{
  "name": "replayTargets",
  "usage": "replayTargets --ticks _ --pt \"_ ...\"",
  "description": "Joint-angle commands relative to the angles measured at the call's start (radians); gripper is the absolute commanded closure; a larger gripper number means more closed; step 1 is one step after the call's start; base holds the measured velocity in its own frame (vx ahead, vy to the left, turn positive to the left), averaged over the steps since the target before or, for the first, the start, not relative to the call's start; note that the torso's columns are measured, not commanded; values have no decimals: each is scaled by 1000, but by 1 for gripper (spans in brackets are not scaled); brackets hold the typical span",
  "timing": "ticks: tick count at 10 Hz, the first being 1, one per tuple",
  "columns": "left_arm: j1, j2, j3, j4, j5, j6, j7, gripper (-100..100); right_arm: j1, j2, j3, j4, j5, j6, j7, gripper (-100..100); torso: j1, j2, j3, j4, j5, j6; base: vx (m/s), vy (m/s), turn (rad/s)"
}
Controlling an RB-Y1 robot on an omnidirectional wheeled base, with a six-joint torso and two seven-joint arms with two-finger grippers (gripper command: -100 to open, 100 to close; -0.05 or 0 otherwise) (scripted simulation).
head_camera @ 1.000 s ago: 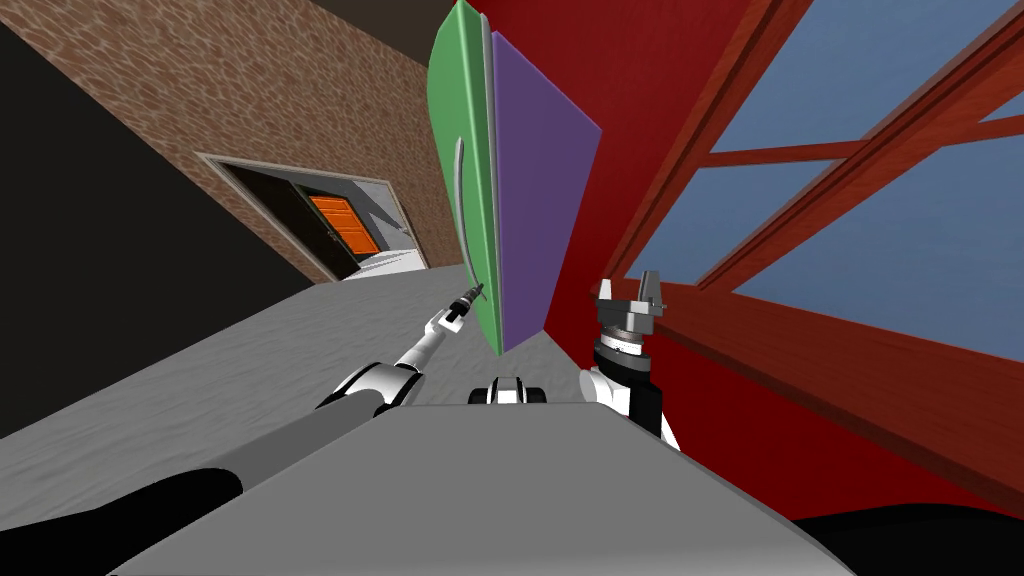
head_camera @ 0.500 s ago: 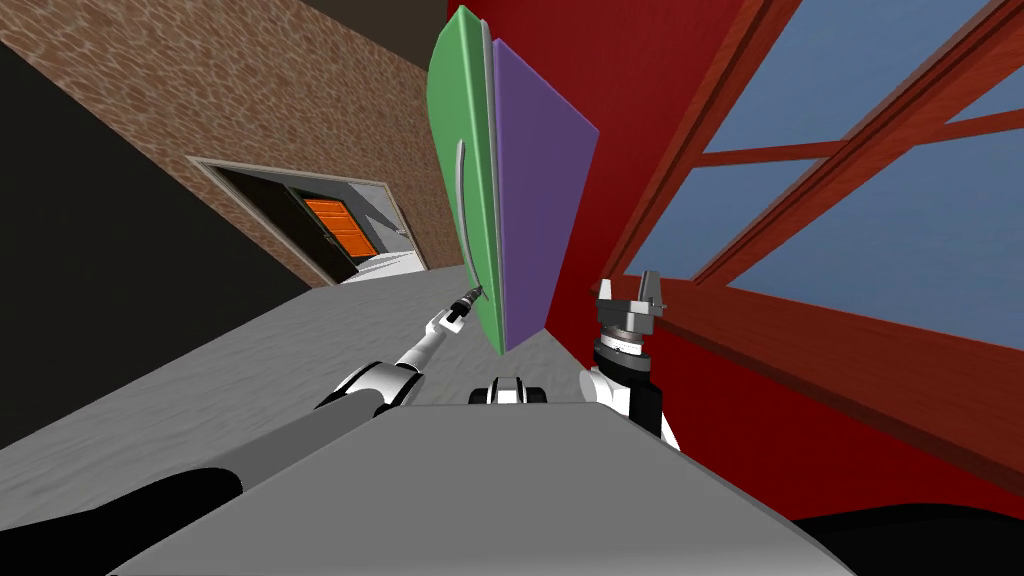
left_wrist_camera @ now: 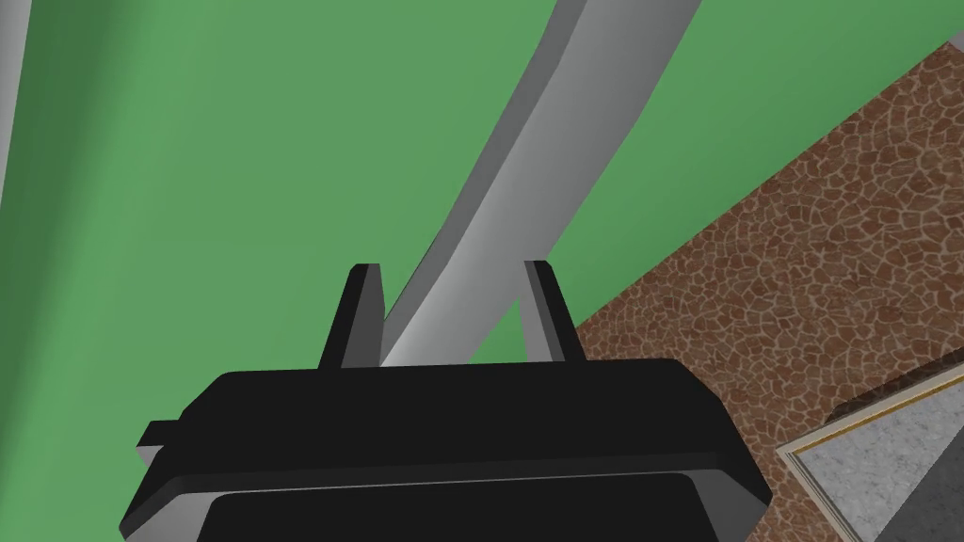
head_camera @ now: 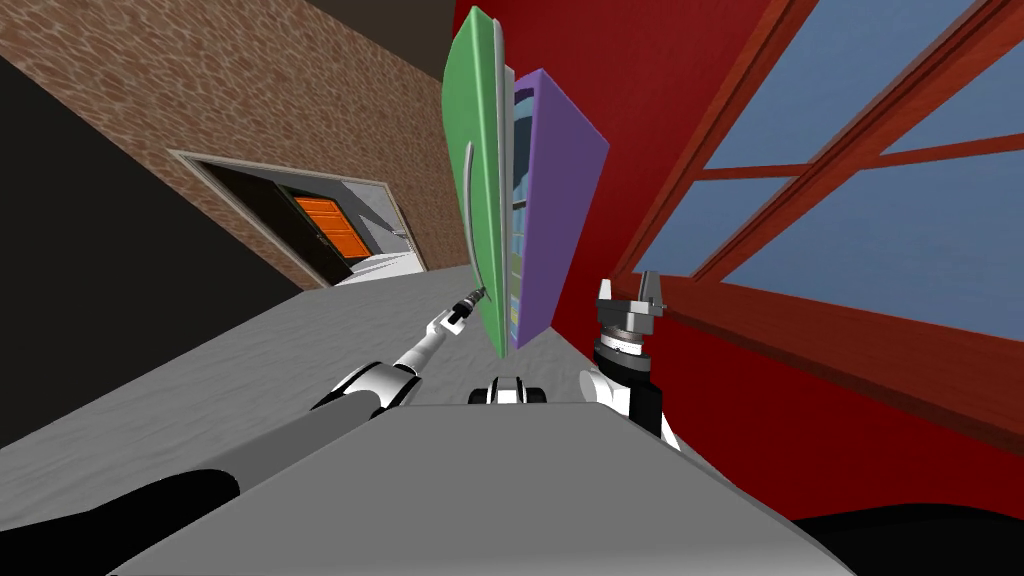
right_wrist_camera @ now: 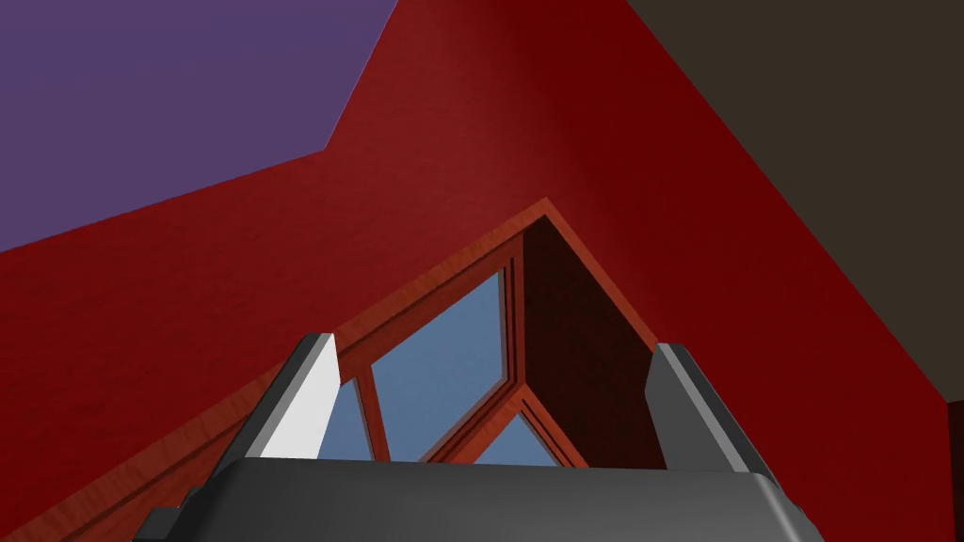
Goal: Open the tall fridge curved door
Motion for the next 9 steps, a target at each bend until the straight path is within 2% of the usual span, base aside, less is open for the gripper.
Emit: replayTargets --ticks 1,3,4,6,7,8,9 --pt "-25 18 -17 8 4 -23 26 100 0 0 0 0 0 0 0 0 2 -2 0 1 1 1 -68 350 -78" --pt "-30 36 -62 2 5 -42 62 100 0 0 0 0 0 0 0 0 1 -3 -1 0 1 0 -62 390 -114" --pt "-30 36 -62 2 5 -42 62 100 0 0 0 0 0 0 0 0 3 -5 -2 1 1 1 -80 358 -64" --pt "-36 53 -108 -5 6 -61 98 100 0 0 0 0 0 0 0 0 -5 0 0 0 -1 2 -65 357 -105" --pt "-36 53 -108 -5 6 -61 98 100 0 0 0 0 0 0 0 0 -3 -2 -1 0 0 3 -73 354 -80" --pt "-39 62 -131 -8 6 -70 116 100 0 0 0 0 0 0 0 0 -4 2 1 -1 0 1 -98 364 -71" --pt "-31 53 -124 0 3 -68 102 100 0 0 0 0 0 0 0 0 -3 8 5 -2 1 1 -45 180 -20"
